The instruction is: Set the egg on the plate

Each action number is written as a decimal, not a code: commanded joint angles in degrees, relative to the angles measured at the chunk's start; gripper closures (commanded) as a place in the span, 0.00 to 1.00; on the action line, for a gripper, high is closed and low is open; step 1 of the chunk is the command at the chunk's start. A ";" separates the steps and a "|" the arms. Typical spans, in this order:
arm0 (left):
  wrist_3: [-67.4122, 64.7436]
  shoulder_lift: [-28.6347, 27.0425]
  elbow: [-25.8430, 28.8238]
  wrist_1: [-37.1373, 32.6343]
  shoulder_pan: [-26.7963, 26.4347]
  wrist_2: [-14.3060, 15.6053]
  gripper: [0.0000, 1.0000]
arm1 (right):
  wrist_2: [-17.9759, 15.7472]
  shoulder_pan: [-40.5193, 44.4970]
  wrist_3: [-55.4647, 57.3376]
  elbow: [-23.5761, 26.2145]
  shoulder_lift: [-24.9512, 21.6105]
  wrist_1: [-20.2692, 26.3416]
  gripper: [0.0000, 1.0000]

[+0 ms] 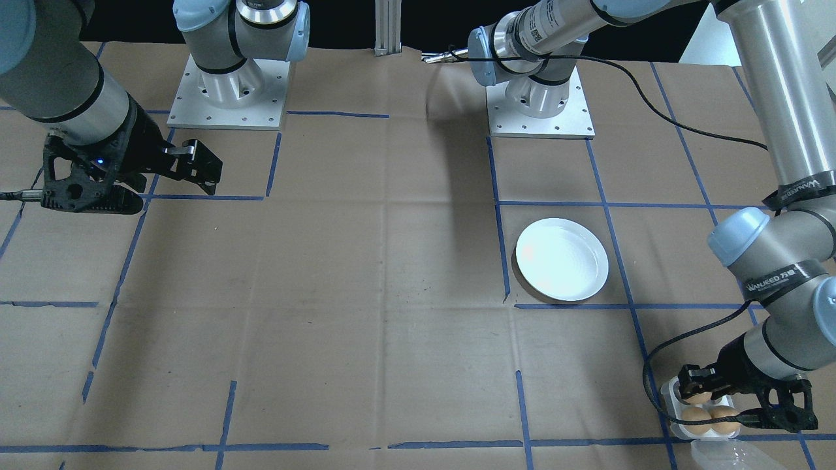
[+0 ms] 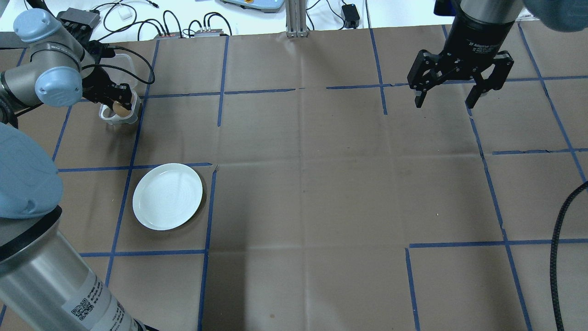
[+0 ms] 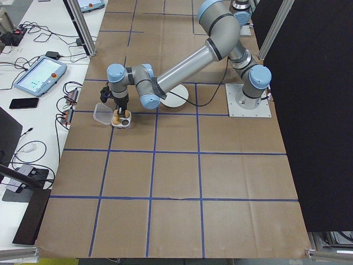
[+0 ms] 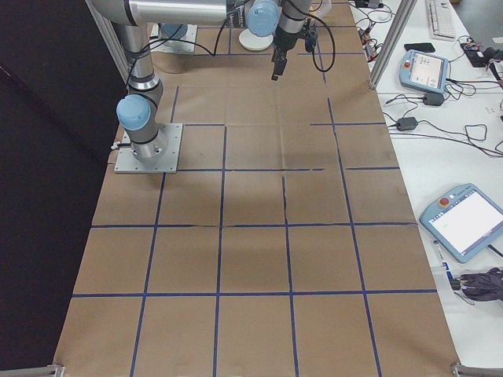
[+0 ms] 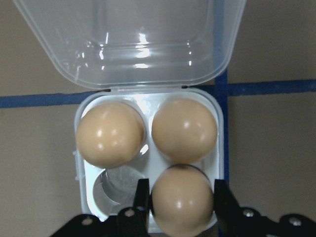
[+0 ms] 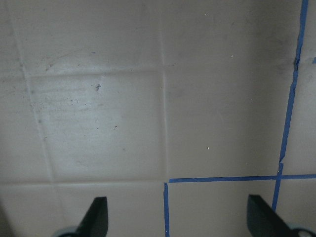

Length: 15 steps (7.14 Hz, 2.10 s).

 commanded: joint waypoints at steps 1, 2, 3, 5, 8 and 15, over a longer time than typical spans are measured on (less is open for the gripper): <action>0.03 6.59 0.63 -7.16 0.00 0.08 0.81 | 0.00 0.00 0.00 0.06 0.00 0.00 0.00; 0.03 10.55 0.72 -12.70 0.00 0.08 0.81 | 0.00 0.00 0.00 0.06 0.00 0.00 0.00; -0.06 14.68 -0.49 -17.28 0.00 0.17 0.82 | 0.00 0.00 0.00 0.06 0.00 0.00 0.00; -7.76 21.19 -5.22 -20.40 -3.83 -0.19 0.82 | 0.00 0.00 0.00 0.06 0.00 0.00 0.00; -16.40 28.23 -18.73 -19.36 -11.07 -0.27 0.82 | 0.00 0.00 0.00 0.06 0.00 0.00 0.00; -13.68 23.78 -38.21 3.76 -10.02 3.59 0.76 | 0.00 0.00 0.00 -0.03 0.00 0.00 0.00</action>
